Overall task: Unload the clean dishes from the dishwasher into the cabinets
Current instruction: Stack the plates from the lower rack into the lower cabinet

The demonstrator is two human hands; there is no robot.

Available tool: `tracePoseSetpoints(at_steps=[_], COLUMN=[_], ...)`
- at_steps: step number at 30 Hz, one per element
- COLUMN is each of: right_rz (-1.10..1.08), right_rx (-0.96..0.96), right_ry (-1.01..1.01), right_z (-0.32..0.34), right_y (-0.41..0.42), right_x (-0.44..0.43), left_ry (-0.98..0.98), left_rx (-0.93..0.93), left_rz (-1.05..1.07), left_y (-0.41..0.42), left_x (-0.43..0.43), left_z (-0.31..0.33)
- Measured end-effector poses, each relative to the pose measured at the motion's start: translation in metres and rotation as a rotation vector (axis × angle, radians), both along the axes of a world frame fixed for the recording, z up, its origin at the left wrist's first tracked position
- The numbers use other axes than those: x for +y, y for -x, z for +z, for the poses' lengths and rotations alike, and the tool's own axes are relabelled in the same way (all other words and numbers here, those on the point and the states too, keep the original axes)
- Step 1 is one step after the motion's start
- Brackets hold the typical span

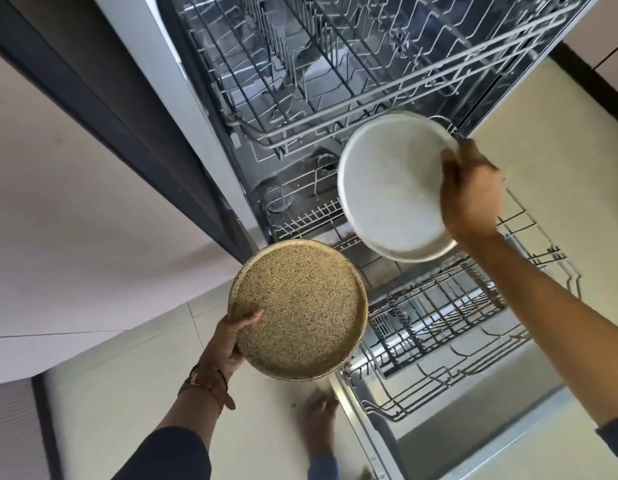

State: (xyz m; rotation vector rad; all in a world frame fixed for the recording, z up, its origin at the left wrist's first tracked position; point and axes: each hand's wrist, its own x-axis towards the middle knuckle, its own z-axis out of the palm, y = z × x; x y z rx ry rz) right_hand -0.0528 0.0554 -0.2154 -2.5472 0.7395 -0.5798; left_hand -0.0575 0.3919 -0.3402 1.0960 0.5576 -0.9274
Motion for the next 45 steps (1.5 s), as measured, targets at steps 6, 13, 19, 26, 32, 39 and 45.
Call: tracePoseSetpoints(at_steps=[6,13,19,26,32,39,45], right_rz=[-0.174,-0.142,-0.186,-0.010,0.025,0.113,0.261], right_rx=[0.121,0.233,0.170,0.336,0.435,0.708,0.760], right_ry=[-0.701,-0.937,-1.264,-1.007,-0.487,-0.111,0.127], right_z=[0.000,-0.049,-0.071,-0.087,-0.092,-0.097,-0.083], right_y=[0.029,0.055,0.065,0.062,0.031,-0.045,-0.036], right_x=[0.006,0.035,0.041,0.058,0.056,0.033,0.018], left_ry=[0.018,0.030,0.052,0.052,0.019,0.017,0.015], left_rx=[-0.017,-0.009,-0.063,-0.046,-0.033,-0.074,-0.076], left_rz=[0.005,-0.016,-0.073,-0.103,-0.059,-0.090,-0.127], left_y=[-0.003,0.000,-0.004,-0.009,-0.009,-0.007,-0.007], left_x=[-0.011,-0.035,-0.047,-0.048,-0.037,-0.020,-0.013], left_z=[0.000,0.003,0.009,0.014,-0.001,-0.013,-0.012])
